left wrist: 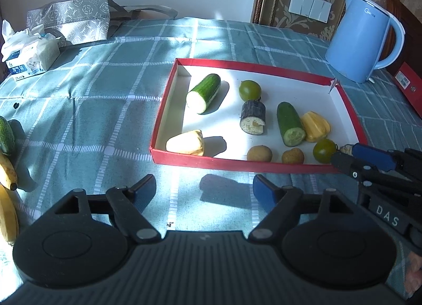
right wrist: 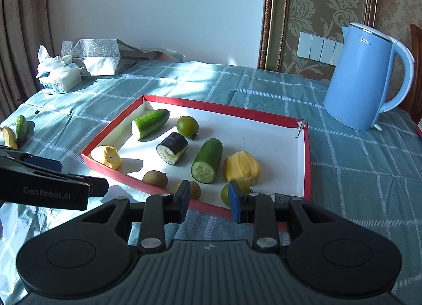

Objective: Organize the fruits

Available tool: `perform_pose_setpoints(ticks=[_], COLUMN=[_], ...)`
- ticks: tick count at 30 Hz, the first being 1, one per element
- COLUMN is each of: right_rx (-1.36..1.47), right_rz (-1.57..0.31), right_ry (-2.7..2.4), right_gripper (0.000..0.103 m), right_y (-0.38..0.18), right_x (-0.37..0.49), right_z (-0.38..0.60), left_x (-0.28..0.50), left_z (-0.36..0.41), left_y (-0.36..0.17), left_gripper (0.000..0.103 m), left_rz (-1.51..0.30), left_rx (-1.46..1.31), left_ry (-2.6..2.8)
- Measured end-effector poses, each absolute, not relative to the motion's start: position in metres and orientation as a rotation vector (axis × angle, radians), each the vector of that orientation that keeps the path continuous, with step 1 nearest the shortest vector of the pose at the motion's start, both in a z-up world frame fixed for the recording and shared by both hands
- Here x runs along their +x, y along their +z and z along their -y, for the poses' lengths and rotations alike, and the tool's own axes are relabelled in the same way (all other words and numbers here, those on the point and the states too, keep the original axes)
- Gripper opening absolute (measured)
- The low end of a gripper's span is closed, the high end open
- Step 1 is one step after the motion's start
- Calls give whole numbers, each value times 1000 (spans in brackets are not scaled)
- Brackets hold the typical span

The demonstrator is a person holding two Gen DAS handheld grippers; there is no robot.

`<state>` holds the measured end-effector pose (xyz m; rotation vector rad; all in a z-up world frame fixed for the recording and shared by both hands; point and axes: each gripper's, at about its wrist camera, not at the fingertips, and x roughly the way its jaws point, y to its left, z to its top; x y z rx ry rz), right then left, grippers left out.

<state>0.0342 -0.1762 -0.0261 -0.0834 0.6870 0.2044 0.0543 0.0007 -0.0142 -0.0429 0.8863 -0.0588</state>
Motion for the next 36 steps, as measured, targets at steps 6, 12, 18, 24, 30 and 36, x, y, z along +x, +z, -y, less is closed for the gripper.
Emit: perform_pose_setpoints(ticks=[6, 12, 18, 24, 30, 36], right_rx=[-45, -34, -34, -40, -30, -18], right_rz=[-719, -729, -733, -732, -720, -725], right_ry=[187, 172, 180, 175, 169, 167], right_gripper=[38, 40, 40, 47, 47, 48], right_y=[-32, -35, -36, -36, -33, -32], right_x=[14, -2, -12, -21, -26, -28], right_z=[193, 205, 212, 218, 223, 227], left_x=[51, 46, 42, 41, 37, 34], left_z=[1, 3, 5, 6, 10, 13], left_y=[-13, -9, -6, -4, -1, 1], left_gripper=[84, 84, 85, 87, 88, 89], left_rz=[-884, -872, -863, -864, -856, -853], left_rx=[-49, -53, -50, -61, -56, -48], left_ry=[-48, -43, -43, -40, -35, -36])
